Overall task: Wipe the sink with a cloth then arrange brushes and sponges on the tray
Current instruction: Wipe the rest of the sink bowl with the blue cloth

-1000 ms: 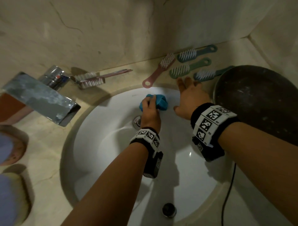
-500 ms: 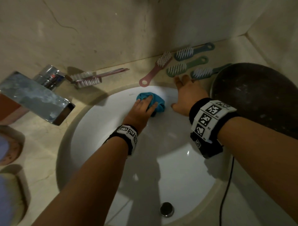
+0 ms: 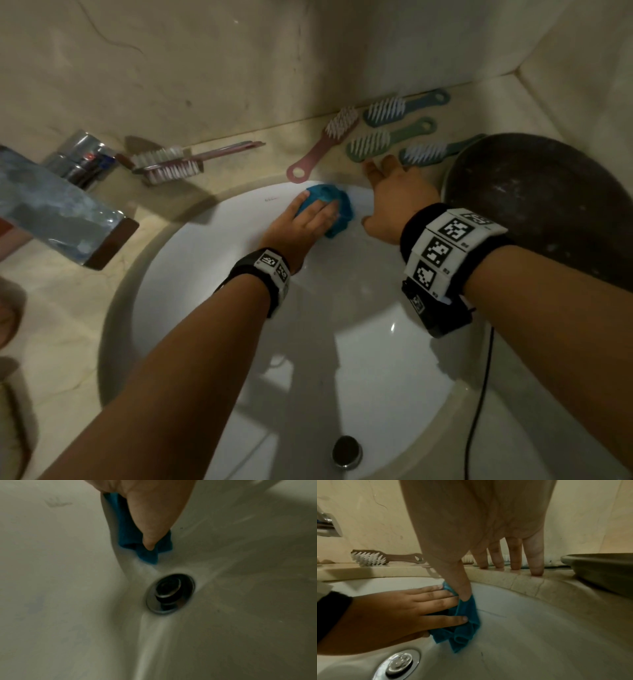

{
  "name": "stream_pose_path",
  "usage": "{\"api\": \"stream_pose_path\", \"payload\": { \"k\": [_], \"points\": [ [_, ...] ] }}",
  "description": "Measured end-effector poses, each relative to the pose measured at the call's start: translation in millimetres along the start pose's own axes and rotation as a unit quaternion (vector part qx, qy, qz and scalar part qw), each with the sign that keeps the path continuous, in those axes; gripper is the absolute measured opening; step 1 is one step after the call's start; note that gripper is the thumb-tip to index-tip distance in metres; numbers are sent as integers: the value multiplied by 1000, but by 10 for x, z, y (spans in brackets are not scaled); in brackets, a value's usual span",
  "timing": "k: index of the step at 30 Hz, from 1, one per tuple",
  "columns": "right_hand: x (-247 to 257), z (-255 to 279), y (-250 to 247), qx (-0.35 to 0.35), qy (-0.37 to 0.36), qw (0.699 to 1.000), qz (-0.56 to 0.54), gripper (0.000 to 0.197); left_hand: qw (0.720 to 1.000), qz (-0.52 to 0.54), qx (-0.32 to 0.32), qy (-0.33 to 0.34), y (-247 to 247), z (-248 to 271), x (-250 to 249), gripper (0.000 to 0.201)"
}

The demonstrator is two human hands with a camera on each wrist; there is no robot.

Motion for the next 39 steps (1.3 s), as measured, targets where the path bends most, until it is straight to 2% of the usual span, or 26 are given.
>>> {"api": "stream_pose_path", "payload": {
  "k": [2,5,8,13,19,23,26,30,33,38,39],
  "points": [
    [-2,7,-15,-4,-1,1000,15,87,1000,-3,-24,17,-76,-113,-69,45],
    [-3,31,-27,-5,1,1000,24,85,999,-11,-33,35,-60,-175,-116,49],
    [1,31,-16,-1,-3,999,35,85,997,-26,-50,45,-17,-37,-31,50],
    [-68,27,-50,6,-17,1000,11,79,997,-30,-71,23,-36,185,96,49],
    [-93,46,-85,-10,-43,999,10,71,993,11,-116,21,-203,-204,-235,46],
    [-86,32,-91,-15,-40,999,18,73,991,33,-124,36,-205,-260,-362,47],
    [-83,48,-97,-21,-39,999,22,71,994,28,-104,23,-182,-242,-307,51],
    [-87,58,-86,-20,-45,999,15,74,992,71,-101,-18,-68,-61,-107,42],
    [-103,60,-92,-26,-46,999,3,74,996,53,-53,-53,76,127,61,47],
    [-106,59,-81,-23,-49,999,6,75,998,19,44,-49,126,118,89,55],
    [-113,56,-87,-22,-47,999,7,74,998,13,35,-45,108,91,56,52]
  ]
}}
Point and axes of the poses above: each hand's wrist, its own z-axis away from the middle knuckle, its own y-axis out of the palm, x = y × z, the point moved 10 cm from there along -z, towards the middle knuckle, and after that the axes turned 15 degrees about x, right-handed, at the moved point
